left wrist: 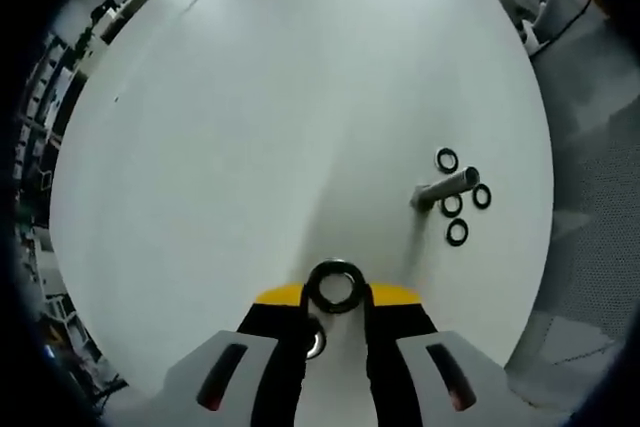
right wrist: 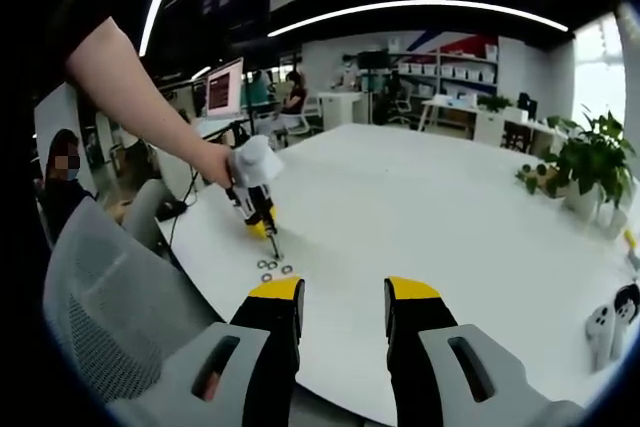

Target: Place the washer onto the threaded stud by aligning its center hole with the stud, sliding it down to the base, and recovering from edge contact or off-axis alignment until the washer reaches the visible bottom stop.

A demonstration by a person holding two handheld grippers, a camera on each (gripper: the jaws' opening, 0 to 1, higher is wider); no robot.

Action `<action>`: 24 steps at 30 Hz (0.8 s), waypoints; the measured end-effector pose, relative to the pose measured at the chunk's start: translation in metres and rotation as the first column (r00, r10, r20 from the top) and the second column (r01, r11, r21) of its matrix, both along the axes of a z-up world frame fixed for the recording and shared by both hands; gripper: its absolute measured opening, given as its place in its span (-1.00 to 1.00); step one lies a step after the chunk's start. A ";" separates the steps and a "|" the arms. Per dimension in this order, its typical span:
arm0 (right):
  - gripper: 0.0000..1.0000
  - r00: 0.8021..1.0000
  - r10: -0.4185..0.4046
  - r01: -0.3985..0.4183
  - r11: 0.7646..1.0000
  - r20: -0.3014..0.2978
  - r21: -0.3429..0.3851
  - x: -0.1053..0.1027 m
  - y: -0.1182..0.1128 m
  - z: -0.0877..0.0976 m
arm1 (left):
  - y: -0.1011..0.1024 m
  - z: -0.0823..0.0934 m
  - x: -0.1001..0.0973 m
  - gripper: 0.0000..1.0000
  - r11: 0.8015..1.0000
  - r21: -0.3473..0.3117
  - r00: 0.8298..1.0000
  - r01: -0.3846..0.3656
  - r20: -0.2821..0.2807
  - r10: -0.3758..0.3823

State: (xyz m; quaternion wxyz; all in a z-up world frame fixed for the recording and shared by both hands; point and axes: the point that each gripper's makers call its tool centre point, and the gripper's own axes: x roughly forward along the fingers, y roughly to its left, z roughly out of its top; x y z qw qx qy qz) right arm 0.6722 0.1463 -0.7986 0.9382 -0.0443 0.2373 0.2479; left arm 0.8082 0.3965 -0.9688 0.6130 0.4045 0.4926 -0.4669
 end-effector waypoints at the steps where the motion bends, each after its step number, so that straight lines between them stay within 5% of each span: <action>1: -0.31 1.000 -0.001 0.001 1.000 0.000 0.000 0.000 0.000 0.000 | 0.000 0.001 0.001 -0.61 1.000 -0.004 1.000 0.000 0.006 0.000; 24: -0.31 1.000 0.004 -0.004 1.000 -0.005 -0.003 0.000 0.000 -0.001 | -0.010 0.034 0.013 -0.61 0.995 -0.102 0.996 -0.005 0.084 0.013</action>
